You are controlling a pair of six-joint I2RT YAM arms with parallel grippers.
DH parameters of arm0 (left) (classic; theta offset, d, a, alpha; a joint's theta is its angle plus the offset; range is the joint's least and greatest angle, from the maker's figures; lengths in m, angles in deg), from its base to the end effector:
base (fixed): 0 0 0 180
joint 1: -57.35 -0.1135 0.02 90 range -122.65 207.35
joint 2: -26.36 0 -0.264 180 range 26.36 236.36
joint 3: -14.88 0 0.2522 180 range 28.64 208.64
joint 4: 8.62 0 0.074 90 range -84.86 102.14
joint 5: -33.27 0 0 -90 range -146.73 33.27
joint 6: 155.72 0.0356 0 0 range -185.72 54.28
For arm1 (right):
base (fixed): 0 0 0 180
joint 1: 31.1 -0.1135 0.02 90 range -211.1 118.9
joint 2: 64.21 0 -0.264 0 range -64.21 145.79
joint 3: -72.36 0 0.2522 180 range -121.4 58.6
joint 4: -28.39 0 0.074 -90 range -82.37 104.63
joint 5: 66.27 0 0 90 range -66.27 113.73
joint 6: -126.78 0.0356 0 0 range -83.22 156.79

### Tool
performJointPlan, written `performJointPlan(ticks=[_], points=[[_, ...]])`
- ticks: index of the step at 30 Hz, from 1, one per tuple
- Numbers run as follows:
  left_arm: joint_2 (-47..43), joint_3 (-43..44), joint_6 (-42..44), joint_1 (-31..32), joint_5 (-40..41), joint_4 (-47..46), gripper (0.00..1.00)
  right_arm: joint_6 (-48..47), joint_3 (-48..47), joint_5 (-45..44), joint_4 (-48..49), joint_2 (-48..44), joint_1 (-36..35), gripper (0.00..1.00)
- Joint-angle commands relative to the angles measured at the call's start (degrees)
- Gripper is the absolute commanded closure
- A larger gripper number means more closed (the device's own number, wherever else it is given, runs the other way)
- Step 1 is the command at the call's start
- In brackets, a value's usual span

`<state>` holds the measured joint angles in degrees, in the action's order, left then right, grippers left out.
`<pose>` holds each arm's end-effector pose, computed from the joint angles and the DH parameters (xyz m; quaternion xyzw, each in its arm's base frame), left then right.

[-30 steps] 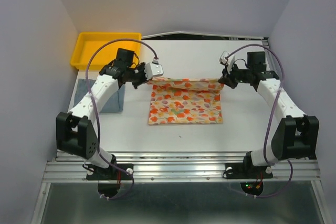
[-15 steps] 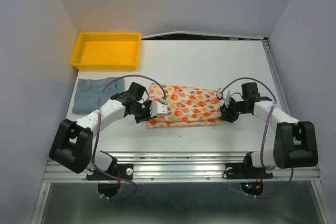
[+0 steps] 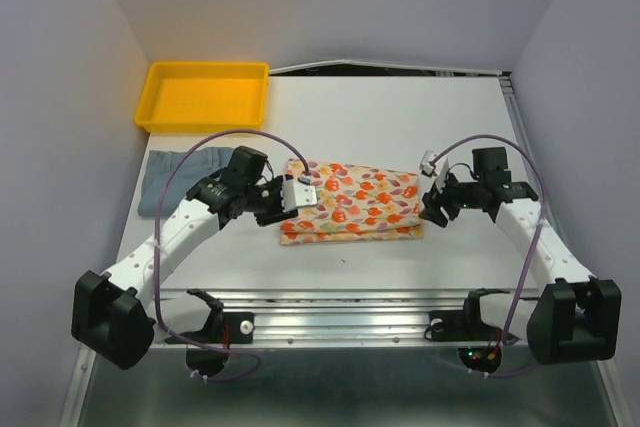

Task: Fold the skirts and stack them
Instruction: Fold the skirt

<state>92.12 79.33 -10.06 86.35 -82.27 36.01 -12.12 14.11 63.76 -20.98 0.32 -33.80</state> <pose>0.2003 -0.1286 0.2722 0.6701 0.6125 -0.1150 0.4032 0.2130 0.0330 0.2407 -0.4817 0.7642 0.1919 0.3835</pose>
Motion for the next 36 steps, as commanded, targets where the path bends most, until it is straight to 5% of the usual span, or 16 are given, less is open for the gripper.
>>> performJointPlan(ticks=[1,10,22,30,36], points=[[2.7,3.5,-9.1,0.2,0.0,-3.8,0.51,12.4,-5.8,2.6,0.6,4.4,-2.0,0.46],[16.4,1.5,-18.6,2.0,2.7,-12.4,0.64,12.1,-5.6,-6.8,6.3,20.3,-11.4,0.59],[35.9,5.1,-25.2,1.6,5.9,-12.4,0.75,10.6,3.5,-11.2,2.7,17.6,-26.0,0.61],[55.0,34.3,-24.9,1.2,12.0,-6.9,0.78,23.1,-2.3,-6.5,6.4,21.2,-36.8,0.54],[56.9,49.7,-25.2,-4.7,14.9,-4.2,0.58,34.7,-10.9,-2.3,9.2,19.0,-36.9,0.43]])
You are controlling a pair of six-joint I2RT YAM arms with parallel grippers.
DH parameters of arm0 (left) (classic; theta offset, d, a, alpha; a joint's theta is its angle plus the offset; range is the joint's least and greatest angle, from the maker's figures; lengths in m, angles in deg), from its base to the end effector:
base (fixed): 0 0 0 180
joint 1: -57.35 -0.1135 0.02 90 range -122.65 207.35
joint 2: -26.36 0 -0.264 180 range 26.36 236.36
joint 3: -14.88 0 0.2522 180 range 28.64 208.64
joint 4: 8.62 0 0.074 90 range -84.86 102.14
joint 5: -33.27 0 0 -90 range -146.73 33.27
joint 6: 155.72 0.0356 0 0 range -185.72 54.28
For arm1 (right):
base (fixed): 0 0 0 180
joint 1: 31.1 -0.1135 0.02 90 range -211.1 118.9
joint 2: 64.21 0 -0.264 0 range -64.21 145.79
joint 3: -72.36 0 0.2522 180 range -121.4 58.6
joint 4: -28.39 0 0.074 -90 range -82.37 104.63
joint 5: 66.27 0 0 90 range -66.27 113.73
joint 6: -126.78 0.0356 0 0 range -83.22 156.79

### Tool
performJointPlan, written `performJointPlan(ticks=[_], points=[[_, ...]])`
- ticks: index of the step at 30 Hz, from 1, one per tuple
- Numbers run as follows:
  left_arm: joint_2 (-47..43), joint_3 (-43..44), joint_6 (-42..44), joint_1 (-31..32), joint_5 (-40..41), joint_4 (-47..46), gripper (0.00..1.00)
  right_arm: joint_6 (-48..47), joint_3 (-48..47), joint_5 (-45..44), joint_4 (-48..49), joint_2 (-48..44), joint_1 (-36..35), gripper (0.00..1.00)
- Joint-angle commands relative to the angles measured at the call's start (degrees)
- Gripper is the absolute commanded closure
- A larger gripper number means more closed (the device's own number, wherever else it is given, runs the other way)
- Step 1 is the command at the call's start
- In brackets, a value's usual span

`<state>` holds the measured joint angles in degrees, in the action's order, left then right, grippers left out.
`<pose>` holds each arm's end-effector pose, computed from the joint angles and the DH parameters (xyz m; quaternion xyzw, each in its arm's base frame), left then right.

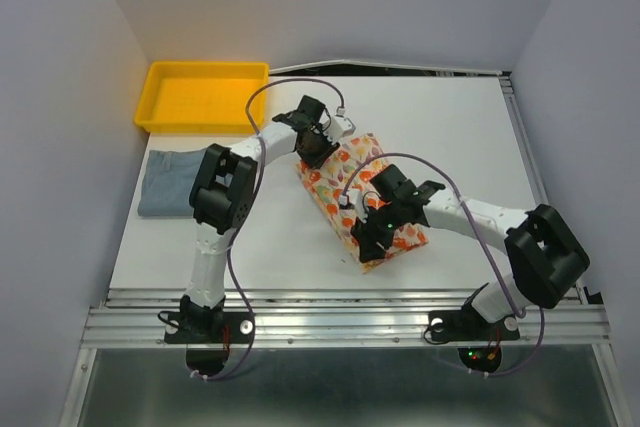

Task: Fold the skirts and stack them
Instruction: Fold the skirt

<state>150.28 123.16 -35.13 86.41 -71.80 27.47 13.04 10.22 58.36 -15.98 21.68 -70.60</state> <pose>0.4127 -0.2399 0.1795 0.5031 0.7912 -0.1195 0.3266 0.1958 0.1876 0.1794 -0.5395 0.7686 0.3143 0.1394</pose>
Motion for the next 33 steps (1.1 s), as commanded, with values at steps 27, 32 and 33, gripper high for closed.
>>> performJointPlan(ticks=[27,32,33], points=[[-15.9,-24.8,-9.9,-7.6,-21.1,-1.3,0.60,4.4,-3.3,4.9,2.4,8.1,21.0,0.51],[-7.2,-16.1,-11.9,-7.7,-20.3,-2.0,0.63,12.0,-2.2,8.3,8.7,11.0,16.8,0.50],[-6.5,-15.0,-12.0,-7.7,-19.7,-1.9,0.63,14.9,-2.2,8.8,9.8,11.9,16.0,0.50]])
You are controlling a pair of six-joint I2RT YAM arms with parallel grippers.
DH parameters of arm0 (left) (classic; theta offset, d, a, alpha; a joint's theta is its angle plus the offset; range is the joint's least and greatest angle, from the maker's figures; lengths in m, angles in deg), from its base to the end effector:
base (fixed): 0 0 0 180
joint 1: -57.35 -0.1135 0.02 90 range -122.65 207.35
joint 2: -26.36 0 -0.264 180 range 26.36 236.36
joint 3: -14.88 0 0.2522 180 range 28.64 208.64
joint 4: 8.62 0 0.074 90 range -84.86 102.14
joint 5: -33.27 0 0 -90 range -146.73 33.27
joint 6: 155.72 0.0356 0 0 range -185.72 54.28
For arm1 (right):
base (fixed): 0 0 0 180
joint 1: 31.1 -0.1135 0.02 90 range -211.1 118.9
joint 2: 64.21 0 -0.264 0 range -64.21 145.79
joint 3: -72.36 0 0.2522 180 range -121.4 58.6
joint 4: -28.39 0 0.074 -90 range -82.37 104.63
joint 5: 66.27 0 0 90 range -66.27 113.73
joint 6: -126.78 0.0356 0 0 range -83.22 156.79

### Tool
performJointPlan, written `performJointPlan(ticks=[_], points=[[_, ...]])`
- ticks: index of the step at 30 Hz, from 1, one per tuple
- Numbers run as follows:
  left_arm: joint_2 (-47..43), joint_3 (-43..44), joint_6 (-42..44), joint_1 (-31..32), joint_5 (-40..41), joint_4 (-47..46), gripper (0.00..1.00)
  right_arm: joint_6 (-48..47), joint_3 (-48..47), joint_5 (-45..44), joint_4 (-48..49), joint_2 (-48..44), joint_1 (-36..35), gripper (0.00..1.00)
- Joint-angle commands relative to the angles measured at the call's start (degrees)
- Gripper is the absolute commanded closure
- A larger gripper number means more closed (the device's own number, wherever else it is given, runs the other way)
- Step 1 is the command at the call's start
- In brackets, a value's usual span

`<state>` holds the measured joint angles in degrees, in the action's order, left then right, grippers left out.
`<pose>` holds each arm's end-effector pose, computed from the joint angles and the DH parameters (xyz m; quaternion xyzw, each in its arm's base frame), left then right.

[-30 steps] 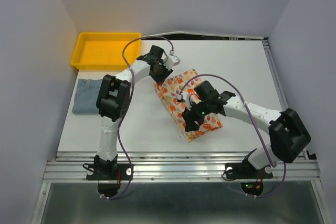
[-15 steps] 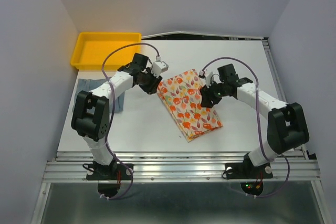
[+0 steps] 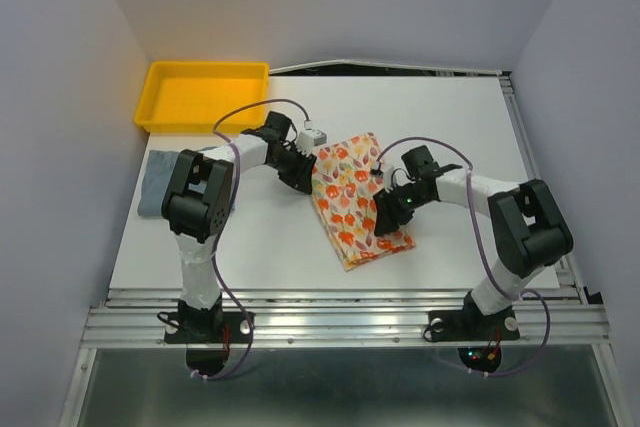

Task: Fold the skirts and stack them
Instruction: Fold the skirt

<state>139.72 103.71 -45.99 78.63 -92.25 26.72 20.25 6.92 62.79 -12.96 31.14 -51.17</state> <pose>0.3706 -0.1666 0.1621 0.3964 0.8336 -0.2979 0.2435 0.2702 0.1226 0.1543 -0.3437 0.8658 0.3344 0.1432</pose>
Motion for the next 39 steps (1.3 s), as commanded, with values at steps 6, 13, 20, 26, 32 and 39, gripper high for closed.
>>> performJointPlan(ticks=[6,13,20,26,32,39], points=[[0.8,7.6,-0.8,-2.3,5.7,-1.9,0.57,15.0,-3.1,8.0,11.5,5.5,-6.8,0.44],[-26.0,-13.7,20.5,-4.1,21.3,-6.7,0.40,15.7,-12.2,6.6,7.0,0.2,-6.8,0.39],[-56.5,-37.8,47.2,-2.7,17.2,-19.1,0.02,14.5,-14.8,7.2,6.6,0.6,-8.1,0.41],[-65.2,-46.6,51.6,12.7,21.6,-15.6,0.05,15.5,-14.6,5.2,6.9,2.6,-14.6,0.45],[-66.1,-42.8,18.5,8.9,21.3,-19.1,0.11,13.0,-11.8,-9.2,7.3,-1.4,-24.8,0.41],[-75.5,-41.1,0.8,3.2,27.1,-19.1,0.04,10.6,-12.3,-19.1,7.7,2.5,-30.9,0.39]])
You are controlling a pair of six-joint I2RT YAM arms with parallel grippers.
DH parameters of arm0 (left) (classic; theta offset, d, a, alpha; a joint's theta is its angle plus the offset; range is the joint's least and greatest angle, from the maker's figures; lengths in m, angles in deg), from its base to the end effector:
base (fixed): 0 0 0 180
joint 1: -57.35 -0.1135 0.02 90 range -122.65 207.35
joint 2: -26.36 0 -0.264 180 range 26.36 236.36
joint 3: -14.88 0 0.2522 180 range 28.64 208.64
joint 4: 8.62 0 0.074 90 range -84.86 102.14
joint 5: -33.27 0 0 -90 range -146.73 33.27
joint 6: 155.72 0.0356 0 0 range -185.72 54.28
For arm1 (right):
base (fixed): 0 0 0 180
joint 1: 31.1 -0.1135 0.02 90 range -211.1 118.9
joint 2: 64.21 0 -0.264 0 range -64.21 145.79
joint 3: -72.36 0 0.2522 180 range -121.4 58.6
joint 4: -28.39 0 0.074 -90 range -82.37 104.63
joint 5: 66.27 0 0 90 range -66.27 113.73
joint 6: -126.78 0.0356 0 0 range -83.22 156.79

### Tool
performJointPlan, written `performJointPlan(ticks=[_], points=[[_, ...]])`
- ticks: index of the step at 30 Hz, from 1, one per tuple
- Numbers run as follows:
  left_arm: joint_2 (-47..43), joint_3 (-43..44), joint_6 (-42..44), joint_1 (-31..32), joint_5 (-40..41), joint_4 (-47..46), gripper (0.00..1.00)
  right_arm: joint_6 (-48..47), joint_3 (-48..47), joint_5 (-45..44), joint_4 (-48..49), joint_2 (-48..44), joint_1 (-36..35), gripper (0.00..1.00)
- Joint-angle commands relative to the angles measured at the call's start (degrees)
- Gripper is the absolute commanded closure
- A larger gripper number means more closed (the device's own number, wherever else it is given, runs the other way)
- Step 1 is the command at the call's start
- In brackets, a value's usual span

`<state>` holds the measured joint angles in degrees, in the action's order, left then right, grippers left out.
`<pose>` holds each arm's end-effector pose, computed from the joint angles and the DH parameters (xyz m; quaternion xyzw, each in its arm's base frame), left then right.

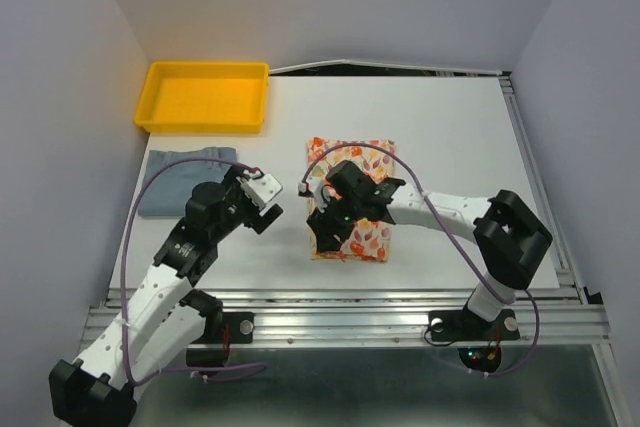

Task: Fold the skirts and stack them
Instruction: Fold the skirt

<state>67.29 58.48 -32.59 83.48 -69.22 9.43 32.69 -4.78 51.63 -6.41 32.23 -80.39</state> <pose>0.1558 -0.0850 0.2694 0.4482 0.6547 -0.0496 0.6067 0.2153 0.2758 0.2070 -0.4811 0.7915 0.3267 0.1880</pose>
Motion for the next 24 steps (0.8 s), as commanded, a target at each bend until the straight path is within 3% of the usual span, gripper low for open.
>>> performJointPlan(ticks=[1,6,13,19,21,24], points=[[-3.7,4.2,-13.4,-2.0,5.5,-2.6,0.03,-1.9,-0.8,-9.0,1.3,2.1,-2.2,0.39],[-3.0,9.1,-16.8,-8.0,3.6,1.5,0.02,-2.1,-1.8,-14.8,2.1,6.2,-5.5,0.39],[-1.1,13.0,-17.7,-9.7,0.4,3.4,0.02,-2.1,-3.9,-21.4,1.2,12.2,-8.3,0.39],[-1.4,12.7,-15.6,-10.0,-1.3,5.1,0.02,-1.6,-7.5,-26.0,-0.5,10.7,-8.3,0.29],[-1.6,12.5,-15.2,-10.0,-1.1,5.2,0.02,-2.1,-9.2,-27.7,-2.9,10.4,-9.0,0.20],[-1.6,12.7,-14.8,-10.0,-1.7,4.8,0.02,-2.4,-10.5,-31.9,-3.9,11.0,-11.9,0.25]])
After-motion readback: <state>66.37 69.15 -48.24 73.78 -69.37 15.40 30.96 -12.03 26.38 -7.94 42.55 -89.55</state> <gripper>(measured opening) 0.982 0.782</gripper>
